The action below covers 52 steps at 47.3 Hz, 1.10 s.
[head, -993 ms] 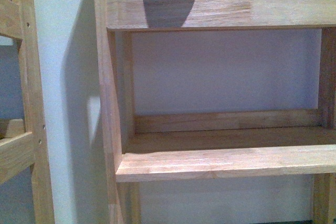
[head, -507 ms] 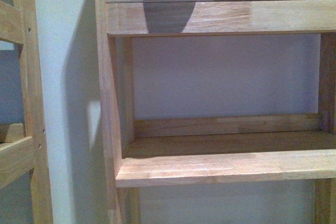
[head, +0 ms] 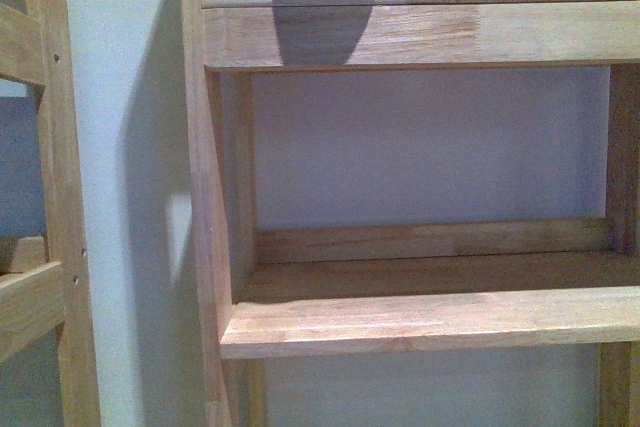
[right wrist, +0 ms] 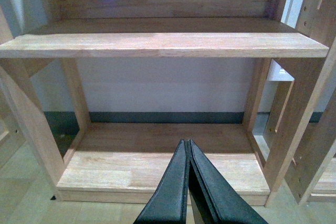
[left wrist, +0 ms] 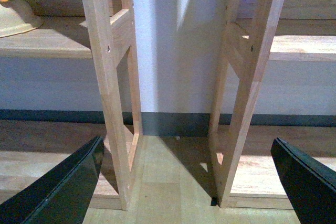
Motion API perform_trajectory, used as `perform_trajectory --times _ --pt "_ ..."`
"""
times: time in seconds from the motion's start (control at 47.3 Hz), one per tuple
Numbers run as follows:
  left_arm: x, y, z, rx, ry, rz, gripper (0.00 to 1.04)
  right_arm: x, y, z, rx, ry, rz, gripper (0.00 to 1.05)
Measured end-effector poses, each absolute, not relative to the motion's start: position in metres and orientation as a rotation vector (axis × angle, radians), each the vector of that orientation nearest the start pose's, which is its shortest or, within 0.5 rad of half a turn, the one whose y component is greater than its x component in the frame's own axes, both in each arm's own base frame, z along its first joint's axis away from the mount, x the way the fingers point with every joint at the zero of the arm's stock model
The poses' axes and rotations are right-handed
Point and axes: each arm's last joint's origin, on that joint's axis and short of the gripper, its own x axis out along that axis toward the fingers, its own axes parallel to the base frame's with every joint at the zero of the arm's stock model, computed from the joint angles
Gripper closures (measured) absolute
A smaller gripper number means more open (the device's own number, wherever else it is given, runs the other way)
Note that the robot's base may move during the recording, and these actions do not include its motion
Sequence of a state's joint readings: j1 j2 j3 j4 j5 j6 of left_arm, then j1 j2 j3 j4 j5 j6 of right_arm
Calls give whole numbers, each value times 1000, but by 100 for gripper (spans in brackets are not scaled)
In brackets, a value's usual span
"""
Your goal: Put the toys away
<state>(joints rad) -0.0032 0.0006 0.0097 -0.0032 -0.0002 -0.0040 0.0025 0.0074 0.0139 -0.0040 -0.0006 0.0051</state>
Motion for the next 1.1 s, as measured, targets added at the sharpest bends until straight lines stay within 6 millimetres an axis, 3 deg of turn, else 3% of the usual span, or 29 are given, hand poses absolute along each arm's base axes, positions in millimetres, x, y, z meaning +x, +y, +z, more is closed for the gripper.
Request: perform_trajectory --times 0.148,0.359,0.718,1.099 --pt "97 0 166 -4 -6 -3 6 97 0 167 5 -3 3 101" --pt "97 0 166 -4 -6 -3 6 97 0 167 4 -3 3 57" --pt "97 0 166 -4 -6 -3 6 97 0 167 4 -3 3 5" --pt "97 0 166 -4 -6 -3 6 97 0 167 4 -3 3 6"
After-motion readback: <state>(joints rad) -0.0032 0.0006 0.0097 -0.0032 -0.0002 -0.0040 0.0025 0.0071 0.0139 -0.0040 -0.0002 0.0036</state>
